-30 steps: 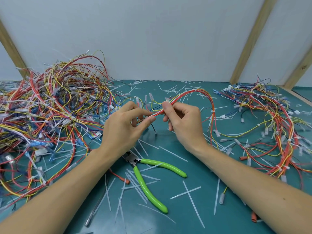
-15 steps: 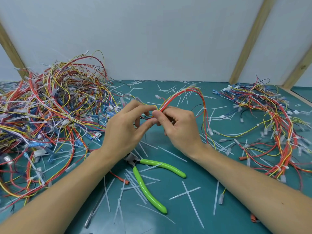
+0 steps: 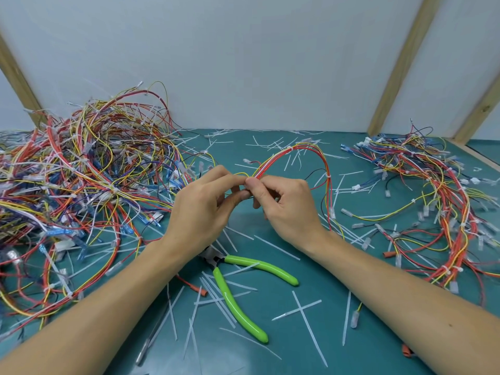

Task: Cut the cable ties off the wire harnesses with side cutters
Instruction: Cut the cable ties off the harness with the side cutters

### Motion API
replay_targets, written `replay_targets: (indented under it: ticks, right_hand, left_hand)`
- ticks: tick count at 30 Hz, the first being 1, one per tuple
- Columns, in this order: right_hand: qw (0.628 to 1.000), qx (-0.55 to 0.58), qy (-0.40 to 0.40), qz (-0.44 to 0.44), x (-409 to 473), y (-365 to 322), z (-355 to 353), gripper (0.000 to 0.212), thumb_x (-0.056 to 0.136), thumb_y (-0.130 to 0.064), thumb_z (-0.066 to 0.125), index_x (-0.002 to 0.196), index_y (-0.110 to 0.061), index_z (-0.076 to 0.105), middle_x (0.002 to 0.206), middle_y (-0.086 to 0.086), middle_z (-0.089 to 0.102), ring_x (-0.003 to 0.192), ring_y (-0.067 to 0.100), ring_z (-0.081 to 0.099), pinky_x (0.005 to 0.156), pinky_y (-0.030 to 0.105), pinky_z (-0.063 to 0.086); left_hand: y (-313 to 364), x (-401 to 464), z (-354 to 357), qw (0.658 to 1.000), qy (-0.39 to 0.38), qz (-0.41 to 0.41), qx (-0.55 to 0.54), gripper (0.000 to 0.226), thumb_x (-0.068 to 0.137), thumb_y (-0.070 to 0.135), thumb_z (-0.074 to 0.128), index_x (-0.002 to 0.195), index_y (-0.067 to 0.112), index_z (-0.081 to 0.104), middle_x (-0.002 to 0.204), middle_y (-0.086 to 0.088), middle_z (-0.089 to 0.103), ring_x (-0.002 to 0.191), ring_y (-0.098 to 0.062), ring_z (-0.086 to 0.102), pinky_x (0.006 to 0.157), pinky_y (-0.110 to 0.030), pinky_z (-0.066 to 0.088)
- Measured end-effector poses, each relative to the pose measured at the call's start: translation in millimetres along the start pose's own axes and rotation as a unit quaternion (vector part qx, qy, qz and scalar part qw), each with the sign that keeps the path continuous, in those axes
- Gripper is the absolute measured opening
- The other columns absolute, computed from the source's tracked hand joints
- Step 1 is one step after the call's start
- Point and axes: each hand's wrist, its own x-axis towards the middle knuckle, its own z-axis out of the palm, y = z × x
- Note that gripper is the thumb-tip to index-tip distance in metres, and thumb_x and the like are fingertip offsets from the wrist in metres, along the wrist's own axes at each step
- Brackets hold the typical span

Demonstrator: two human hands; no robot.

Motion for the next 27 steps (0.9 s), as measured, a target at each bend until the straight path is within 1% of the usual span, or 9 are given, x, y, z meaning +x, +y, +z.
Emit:
replay_targets:
  ticks: [2, 5, 7, 10, 12, 18, 22, 24, 27]
  right_hand:
    - [0.999, 0.031, 0.002, 0.025, 0.3, -1.6, -0.1, 0.048, 0.103, -0.041, 0.055, 0.062, -0.019, 0.065, 0.050, -0.015, 0.056, 0.047, 0.015, 0.055, 0.056, 0.041, 0.048]
    - [0.991, 0.106, 0.029, 0.074, 2.5, -3.2, -0.5, 0.046, 0.102, -0.043, 0.055, 0.066, -0.019, 0.070, 0.056, -0.002, 0.064, 0.042, 0.018, 0.055, 0.051, 0.036, 0.049]
    - [0.984, 0.141, 0.056, 0.097, 4.3, -2.9, -1.8, 0.045, 0.102, -0.043, 0.054, 0.066, -0.020, 0.068, 0.057, 0.003, 0.065, 0.040, 0.018, 0.055, 0.048, 0.031, 0.046]
    - [0.978, 0.165, 0.068, 0.110, 4.4, -1.7, -2.4, 0.047, 0.104, -0.043, 0.052, 0.065, -0.020, 0.065, 0.055, 0.004, 0.064, 0.039, 0.017, 0.053, 0.046, 0.025, 0.042]
    - [0.974, 0.182, 0.071, 0.117, 4.4, -1.7, -2.4, 0.048, 0.105, -0.043, 0.050, 0.064, -0.021, 0.064, 0.055, 0.003, 0.063, 0.039, 0.016, 0.052, 0.045, 0.024, 0.040]
    - [0.971, 0.190, 0.080, 0.125, 5.8, -2.7, -3.5, 0.044, 0.105, -0.040, 0.052, 0.066, -0.024, 0.061, 0.057, 0.001, 0.062, 0.039, 0.016, 0.051, 0.043, 0.023, 0.038]
    - [0.974, 0.173, 0.073, 0.124, 6.3, -1.5, -5.2, 0.042, 0.106, -0.036, 0.054, 0.068, -0.020, 0.063, 0.056, 0.000, 0.062, 0.039, 0.015, 0.051, 0.044, 0.022, 0.039]
    - [0.981, 0.150, 0.058, 0.110, 5.5, -1.6, -4.9, 0.042, 0.105, -0.036, 0.055, 0.066, -0.021, 0.063, 0.056, 0.000, 0.063, 0.039, 0.016, 0.052, 0.046, 0.023, 0.041]
    - [0.991, 0.116, 0.016, 0.069, 2.1, -3.0, -1.5, 0.042, 0.104, -0.037, 0.056, 0.064, -0.024, 0.063, 0.055, -0.002, 0.062, 0.040, 0.016, 0.055, 0.051, 0.028, 0.045]
  left_hand:
    - [-0.7, 0.0, -0.4, 1.000, -0.002, -0.004, -0.001, 0.015, 0.095, 0.027, 0.067, 0.107, 0.022, 0.074, 0.088, 0.009, 0.057, 0.060, -0.011, 0.046, 0.056, -0.031, 0.041]
    - [-1.3, -0.8, 0.2, 1.000, -0.011, -0.012, 0.004, 0.011, 0.096, 0.021, 0.068, 0.106, 0.021, 0.073, 0.092, 0.008, 0.059, 0.062, -0.011, 0.044, 0.057, -0.031, 0.042]
    - [-1.4, -1.5, 1.1, 0.999, -0.029, -0.015, 0.006, 0.010, 0.096, 0.019, 0.068, 0.104, 0.021, 0.073, 0.095, 0.008, 0.061, 0.066, -0.011, 0.046, 0.058, -0.033, 0.044]
    - [-2.3, -2.3, 2.5, 0.999, -0.044, -0.022, 0.009, 0.010, 0.096, 0.020, 0.067, 0.105, 0.022, 0.072, 0.099, 0.008, 0.062, 0.069, -0.012, 0.048, 0.060, -0.036, 0.048]
    - [-3.1, -2.4, 3.5, 0.999, -0.046, -0.025, 0.015, 0.010, 0.096, 0.020, 0.067, 0.104, 0.023, 0.072, 0.099, 0.009, 0.062, 0.068, -0.012, 0.046, 0.061, -0.037, 0.048]
    - [-4.9, -2.4, 3.5, 0.999, -0.028, -0.034, -0.002, 0.009, 0.093, 0.025, 0.072, 0.102, 0.024, 0.072, 0.092, 0.013, 0.059, 0.063, -0.010, 0.047, 0.060, -0.039, 0.049]
    - [-2.5, -1.5, 0.6, 0.999, -0.008, -0.032, -0.016, 0.025, 0.090, 0.031, 0.075, 0.113, 0.026, 0.067, 0.094, 0.013, 0.056, 0.066, -0.013, 0.050, 0.063, -0.039, 0.049]
    - [0.7, -1.0, -0.2, 0.999, -0.006, -0.024, -0.027, 0.030, 0.089, 0.033, 0.075, 0.117, 0.025, 0.066, 0.099, 0.013, 0.056, 0.068, -0.012, 0.051, 0.064, -0.039, 0.049]
    - [3.7, -0.9, -0.1, 0.999, -0.026, -0.012, -0.037, 0.028, 0.089, 0.036, 0.073, 0.113, 0.024, 0.068, 0.101, 0.011, 0.060, 0.067, -0.013, 0.052, 0.066, -0.042, 0.050]
